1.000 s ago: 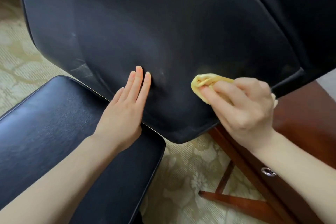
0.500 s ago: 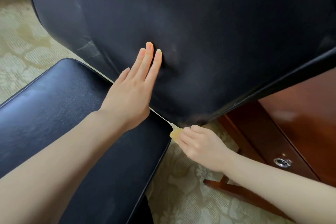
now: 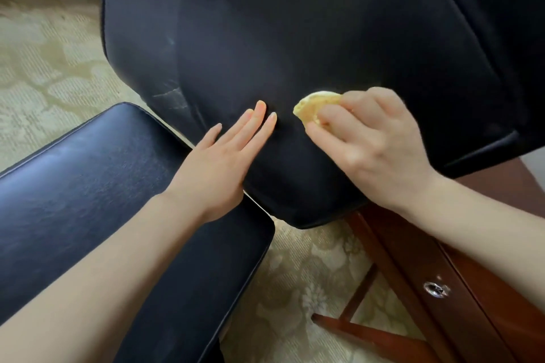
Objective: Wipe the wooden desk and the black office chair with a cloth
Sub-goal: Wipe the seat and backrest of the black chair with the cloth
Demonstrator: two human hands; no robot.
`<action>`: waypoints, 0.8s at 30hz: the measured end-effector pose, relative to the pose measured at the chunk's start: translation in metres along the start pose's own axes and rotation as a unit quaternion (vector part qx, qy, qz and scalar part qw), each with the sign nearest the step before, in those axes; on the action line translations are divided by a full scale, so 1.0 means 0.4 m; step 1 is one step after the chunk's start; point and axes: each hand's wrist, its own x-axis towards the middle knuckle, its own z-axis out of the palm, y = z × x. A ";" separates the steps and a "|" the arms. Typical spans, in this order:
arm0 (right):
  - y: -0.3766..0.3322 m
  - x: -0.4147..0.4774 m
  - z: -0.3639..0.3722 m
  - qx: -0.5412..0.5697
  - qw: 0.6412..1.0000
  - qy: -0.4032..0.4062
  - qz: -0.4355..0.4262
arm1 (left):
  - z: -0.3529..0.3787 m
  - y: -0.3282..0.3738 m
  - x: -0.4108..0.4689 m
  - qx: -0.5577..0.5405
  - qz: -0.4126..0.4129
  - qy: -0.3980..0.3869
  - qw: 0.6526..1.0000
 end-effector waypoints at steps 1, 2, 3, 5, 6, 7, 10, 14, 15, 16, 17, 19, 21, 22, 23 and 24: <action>-0.020 0.003 0.022 0.004 1.000 -0.012 -0.004 | 0.004 -0.003 -0.004 -0.001 0.002 0.011 1.000; -0.039 0.007 0.040 0.010 1.000 -0.020 -0.006 | 0.009 -0.006 -0.009 -0.001 0.003 0.023 1.000; -0.054 0.011 0.057 0.019 0.999 -0.026 -0.008 | 0.013 -0.011 -0.016 0.000 -0.001 0.034 0.999; -0.078 0.018 0.087 0.036 0.999 -0.033 -0.021 | 0.020 -0.026 -0.035 -0.001 -0.025 0.050 0.998; -0.089 0.019 0.101 0.045 0.998 -0.039 -0.032 | 0.023 -0.035 -0.044 -0.002 -0.040 0.055 0.998; -0.101 0.019 0.114 0.051 0.996 -0.050 -0.049 | 0.026 -0.043 -0.055 -0.002 -0.055 0.058 0.997; -0.152 0.020 0.154 0.071 0.986 -0.084 -0.124 | 0.035 -0.061 -0.084 0.007 -0.089 0.058 0.994; -0.223 0.009 0.194 0.094 0.962 -0.150 -0.210 | 0.041 -0.079 -0.107 0.038 -0.117 0.042 0.992; -0.236 0.005 0.194 0.097 0.955 -0.168 -0.226 | 0.041 -0.089 -0.114 0.051 -0.127 0.034 0.990; -0.242 0.002 0.191 0.097 0.947 -0.184 -0.243 | 0.040 -0.098 -0.123 0.061 -0.139 0.024 0.988; -0.240 0.003 0.183 0.097 0.942 -0.190 -0.258 | 0.037 -0.108 -0.133 0.064 -0.155 0.015 0.986; -0.210 0.014 0.161 0.105 0.943 -0.177 -0.263 | 0.031 -0.120 -0.146 0.065 -0.184 0.003 0.981; -0.151 0.046 0.142 0.117 0.956 -0.133 -0.233 | 0.020 -0.129 -0.149 0.063 -0.206 0.004 0.977; -0.116 0.073 0.134 0.117 0.966 -0.108 -0.206 | 0.014 -0.131 -0.147 0.063 -0.213 0.002 0.975; -0.079 0.106 0.125 0.110 0.974 -0.086 -0.178 | 0.009 -0.132 -0.140 0.065 -0.214 0.003 0.975; -0.037 0.148 0.119 0.098 0.980 -0.066 -0.163 | 0.000 -0.133 -0.131 0.063 -0.217 0.008 0.974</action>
